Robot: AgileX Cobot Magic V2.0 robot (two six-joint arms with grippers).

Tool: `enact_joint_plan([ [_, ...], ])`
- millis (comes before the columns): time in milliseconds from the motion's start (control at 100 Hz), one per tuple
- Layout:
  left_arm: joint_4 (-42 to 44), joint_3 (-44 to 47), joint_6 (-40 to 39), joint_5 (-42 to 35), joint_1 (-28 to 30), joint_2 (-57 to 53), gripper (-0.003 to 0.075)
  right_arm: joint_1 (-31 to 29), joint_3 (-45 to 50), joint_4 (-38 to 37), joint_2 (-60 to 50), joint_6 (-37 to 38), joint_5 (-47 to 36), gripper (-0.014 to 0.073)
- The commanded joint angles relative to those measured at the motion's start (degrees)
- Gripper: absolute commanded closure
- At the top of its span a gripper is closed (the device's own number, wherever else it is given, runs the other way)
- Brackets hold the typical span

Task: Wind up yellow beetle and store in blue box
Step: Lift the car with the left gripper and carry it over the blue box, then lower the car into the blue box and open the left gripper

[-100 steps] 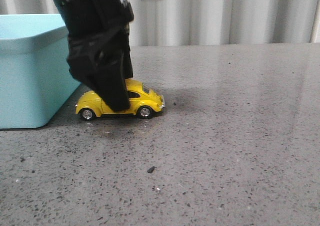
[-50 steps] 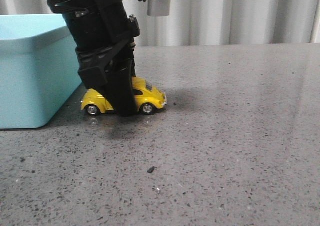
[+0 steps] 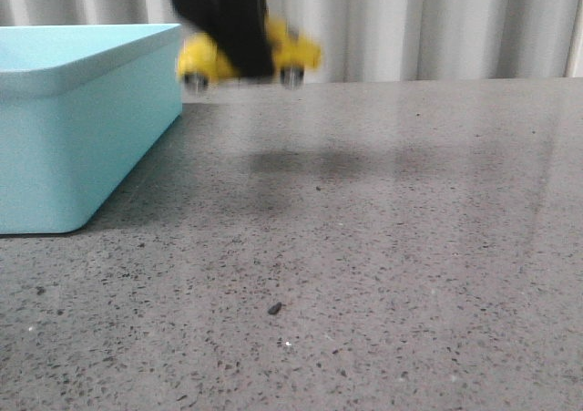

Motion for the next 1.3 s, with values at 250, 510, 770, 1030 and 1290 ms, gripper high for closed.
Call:
enact_joint_plan([
  [250,14.4,-11.9,-28.5,1.4,9.7,-6.3,0.0733,0.1,-1.2,1.8,0.6,-0.7,-4.0,0.0646],
  [510,7.5,-6.5,-43.0,13.1,24.1,-2.7,0.0733,0.1,-1.2,3.7,0.6,-0.7,-4.0,0.0646],
  [770,5.5,-0.6,-43.1,13.3,28.2,2.5,0.0674,0.1,-1.2,5.3,0.6,-0.7,-3.5,0.0646],
  [1030,5.5,-0.6,-43.7,12.2,28.2,3.0,0.0204,0.1,-1.2,5.4,0.6,-0.7,-3.0,0.0646],
  [1290,3.5,-0.6,-49.1,8.7,28.3,-1.8,0.0391,0.1,-1.2,5.4,0.6,-0.7,-2.9,0.0646],
])
